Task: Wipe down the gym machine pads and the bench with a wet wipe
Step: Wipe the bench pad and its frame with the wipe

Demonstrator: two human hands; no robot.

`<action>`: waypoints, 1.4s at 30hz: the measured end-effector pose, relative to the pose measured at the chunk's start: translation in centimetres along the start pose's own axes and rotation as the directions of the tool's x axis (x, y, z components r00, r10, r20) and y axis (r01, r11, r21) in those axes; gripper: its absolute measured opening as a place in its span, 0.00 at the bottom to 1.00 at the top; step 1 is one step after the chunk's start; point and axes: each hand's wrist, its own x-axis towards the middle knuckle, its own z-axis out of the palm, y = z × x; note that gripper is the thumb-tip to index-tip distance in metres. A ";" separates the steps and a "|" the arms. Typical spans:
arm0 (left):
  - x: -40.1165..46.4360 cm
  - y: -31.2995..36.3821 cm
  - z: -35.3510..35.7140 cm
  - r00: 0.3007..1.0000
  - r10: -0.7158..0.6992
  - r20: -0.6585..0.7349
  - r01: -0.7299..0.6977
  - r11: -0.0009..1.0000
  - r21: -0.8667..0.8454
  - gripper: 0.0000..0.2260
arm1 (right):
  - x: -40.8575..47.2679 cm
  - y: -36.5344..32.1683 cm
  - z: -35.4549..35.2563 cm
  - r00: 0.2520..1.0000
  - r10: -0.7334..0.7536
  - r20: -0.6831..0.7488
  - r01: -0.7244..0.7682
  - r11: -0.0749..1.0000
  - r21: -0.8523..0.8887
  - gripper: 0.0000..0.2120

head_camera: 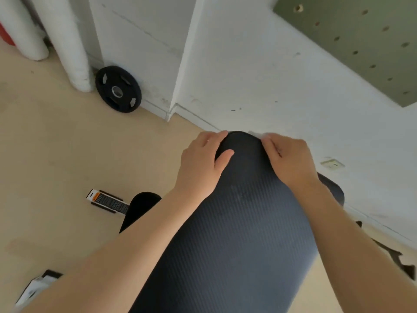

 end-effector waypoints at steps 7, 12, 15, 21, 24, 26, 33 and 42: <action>1.2 1.3 0.0 0.998 -0.063 0.011 0.062 0.997 0.045 0.19 | -2.2 -1.1 2.5 0.973 0.098 -0.211 -0.100 0.995 -0.003 0.23; 1.1 2.3 0.2 0.996 -0.091 0.003 0.090 0.993 0.073 0.18 | -1.8 -2.3 2.7 0.993 -0.085 -0.079 0.082 0.995 -0.050 0.26; 0.8 2.4 0.4 0.993 -0.121 0.017 0.118 0.986 0.115 0.17 | -4.6 3.0 2.0 0.986 0.019 -0.167 -0.045 0.987 -0.153 0.24; 1.7 3.3 0.0 0.982 -0.178 0.065 0.168 0.976 0.139 0.14 | -6.0 2.7 2.8 0.945 0.250 -0.212 -0.270 0.960 -0.075 0.23; 2.1 3.5 -0.2 0.979 -0.187 0.076 0.171 0.969 0.177 0.16 | -3.5 -2.3 3.6 0.987 0.069 -0.144 -0.071 0.997 -0.010 0.24; 2.0 3.8 -0.3 0.976 -0.202 0.082 0.184 0.965 0.186 0.17 | -2.6 -2.6 3.0 0.993 0.019 -0.118 -0.017 1.000 0.017 0.23; 0.5 7.7 2.6 0.990 0.078 0.116 -0.126 0.858 0.498 0.20 | -8.5 9.8 2.4 0.912 0.296 -0.284 -0.291 0.955 0.062 0.20; 1.3 14.4 11.9 0.765 0.262 0.588 -0.601 0.620 0.505 0.20 | -15.7 12.0 4.2 0.692 0.720 0.043 -0.477 0.412 0.777 0.15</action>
